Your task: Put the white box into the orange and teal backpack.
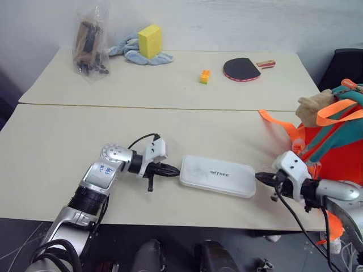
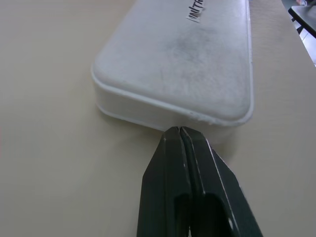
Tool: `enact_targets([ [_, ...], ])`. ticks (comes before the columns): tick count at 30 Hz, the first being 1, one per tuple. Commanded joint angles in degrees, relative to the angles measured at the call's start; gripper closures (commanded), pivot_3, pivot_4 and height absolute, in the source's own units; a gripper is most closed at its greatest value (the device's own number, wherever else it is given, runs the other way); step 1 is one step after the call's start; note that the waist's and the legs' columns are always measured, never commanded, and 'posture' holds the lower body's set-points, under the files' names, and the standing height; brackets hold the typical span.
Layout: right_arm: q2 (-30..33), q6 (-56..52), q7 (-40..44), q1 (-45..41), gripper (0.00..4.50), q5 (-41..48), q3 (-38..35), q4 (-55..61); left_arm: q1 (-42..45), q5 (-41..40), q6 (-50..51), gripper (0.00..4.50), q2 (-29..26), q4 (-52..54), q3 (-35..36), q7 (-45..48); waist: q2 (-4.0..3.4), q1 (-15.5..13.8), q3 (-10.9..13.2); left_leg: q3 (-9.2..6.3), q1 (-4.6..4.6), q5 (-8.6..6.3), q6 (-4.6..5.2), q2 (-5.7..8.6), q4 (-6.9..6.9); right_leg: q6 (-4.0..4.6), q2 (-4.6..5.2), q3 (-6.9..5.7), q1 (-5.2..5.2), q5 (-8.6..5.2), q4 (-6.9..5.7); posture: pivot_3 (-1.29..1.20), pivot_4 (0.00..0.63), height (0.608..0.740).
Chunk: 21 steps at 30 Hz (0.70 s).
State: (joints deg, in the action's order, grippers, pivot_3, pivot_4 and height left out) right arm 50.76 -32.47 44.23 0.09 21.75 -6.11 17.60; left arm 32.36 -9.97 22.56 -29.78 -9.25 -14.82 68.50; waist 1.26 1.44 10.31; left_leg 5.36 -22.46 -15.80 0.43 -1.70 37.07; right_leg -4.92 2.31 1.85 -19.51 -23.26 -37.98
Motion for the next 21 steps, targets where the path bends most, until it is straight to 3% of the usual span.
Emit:
enact_targets([
  [1, -0.9, 0.9, 0.0, -0.9, 4.50, -1.2, 0.4, 0.0, -0.7, -1.0, 0.4, 4.48, -0.1, 2.4, 0.8, -0.6, 0.00, 0.0, 0.0, -0.01, -0.01, 0.00, 0.00, 0.00, 0.01, 0.00, 0.01, -0.01, 0.00, 0.00, 0.00, 0.00, 0.150, 0.740],
  [10, -0.9, 0.4, 1.2, -0.7, 4.50, -1.0, -0.9, 1.3, 0.1, -0.4, -0.7, 4.48, -0.8, -1.1, 2.1, -2.0, 0.00, 0.1, 0.0, 0.00, -0.01, -0.01, 0.02, 0.00, 0.01, 0.00, 0.01, -0.01, 0.00, 0.00, -0.01, 0.00, 0.150, 0.740],
  [21, -3.7, -0.4, -0.3, -5.6, 4.50, -1.7, 0.6, 0.6, 0.3, -2.0, 0.8, 4.48, 2.2, 2.9, -0.4, 0.5, 0.00, 0.1, 0.0, 0.00, -0.02, -0.01, 0.02, 0.00, 0.02, 0.00, 0.01, -0.01, -0.01, 0.00, -0.02, 0.00, 0.150, 0.740],
])
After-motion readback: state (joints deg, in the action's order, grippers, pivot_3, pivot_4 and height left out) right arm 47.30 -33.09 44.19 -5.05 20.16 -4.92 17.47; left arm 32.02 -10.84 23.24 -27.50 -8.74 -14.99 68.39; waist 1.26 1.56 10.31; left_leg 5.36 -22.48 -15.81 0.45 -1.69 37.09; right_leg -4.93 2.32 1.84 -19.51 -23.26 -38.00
